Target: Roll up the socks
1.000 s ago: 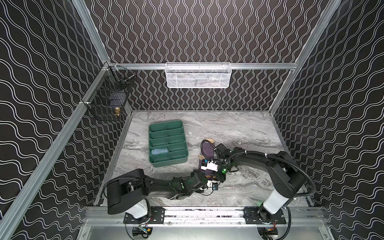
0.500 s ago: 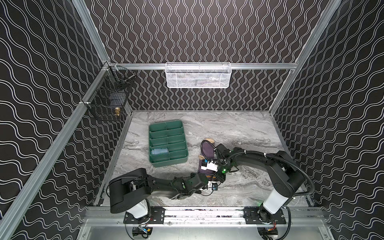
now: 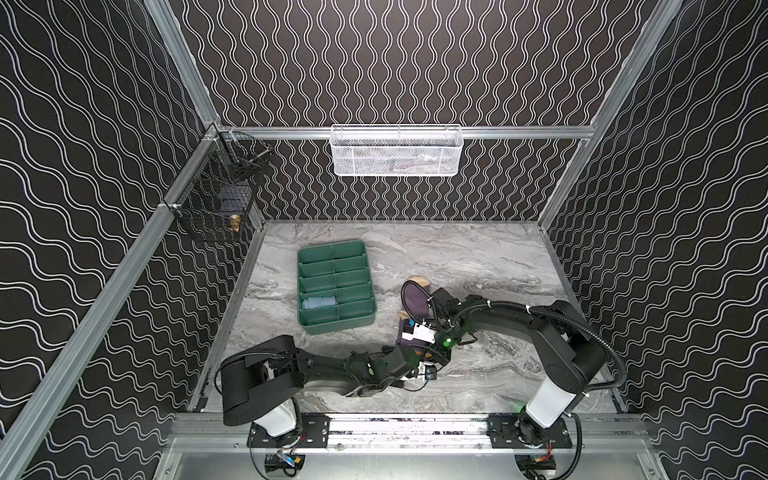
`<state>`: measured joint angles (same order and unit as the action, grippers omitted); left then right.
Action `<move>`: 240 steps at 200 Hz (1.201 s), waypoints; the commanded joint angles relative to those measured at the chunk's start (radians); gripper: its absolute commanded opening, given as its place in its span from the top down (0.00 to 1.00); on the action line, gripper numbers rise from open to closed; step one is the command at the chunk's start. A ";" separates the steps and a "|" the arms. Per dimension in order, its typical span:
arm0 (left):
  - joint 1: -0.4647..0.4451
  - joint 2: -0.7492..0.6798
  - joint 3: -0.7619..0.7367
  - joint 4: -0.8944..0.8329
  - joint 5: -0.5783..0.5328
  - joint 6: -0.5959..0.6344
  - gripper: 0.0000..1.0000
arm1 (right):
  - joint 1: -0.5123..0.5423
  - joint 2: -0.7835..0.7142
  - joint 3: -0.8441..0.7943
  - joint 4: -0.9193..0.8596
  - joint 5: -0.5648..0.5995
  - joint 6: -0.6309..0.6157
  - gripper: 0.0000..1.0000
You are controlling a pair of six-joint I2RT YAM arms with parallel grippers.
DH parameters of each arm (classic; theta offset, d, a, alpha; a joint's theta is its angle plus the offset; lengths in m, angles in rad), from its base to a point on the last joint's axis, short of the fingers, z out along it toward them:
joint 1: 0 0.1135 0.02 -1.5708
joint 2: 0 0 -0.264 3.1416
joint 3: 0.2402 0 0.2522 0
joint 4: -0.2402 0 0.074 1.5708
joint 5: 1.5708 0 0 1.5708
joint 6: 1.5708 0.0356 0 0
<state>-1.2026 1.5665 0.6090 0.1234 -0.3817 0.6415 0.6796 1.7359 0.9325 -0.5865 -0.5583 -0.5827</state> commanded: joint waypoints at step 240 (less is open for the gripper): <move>0.272 0.172 0.382 -0.641 0.615 -0.130 1.00 | -0.123 -0.819 -0.396 0.702 0.753 0.208 0.38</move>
<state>-0.9573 1.7042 0.9440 -0.3687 0.1116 0.5369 0.5560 1.0367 0.6037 -0.0647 0.0196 -0.3805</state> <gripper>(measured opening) 0.069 0.621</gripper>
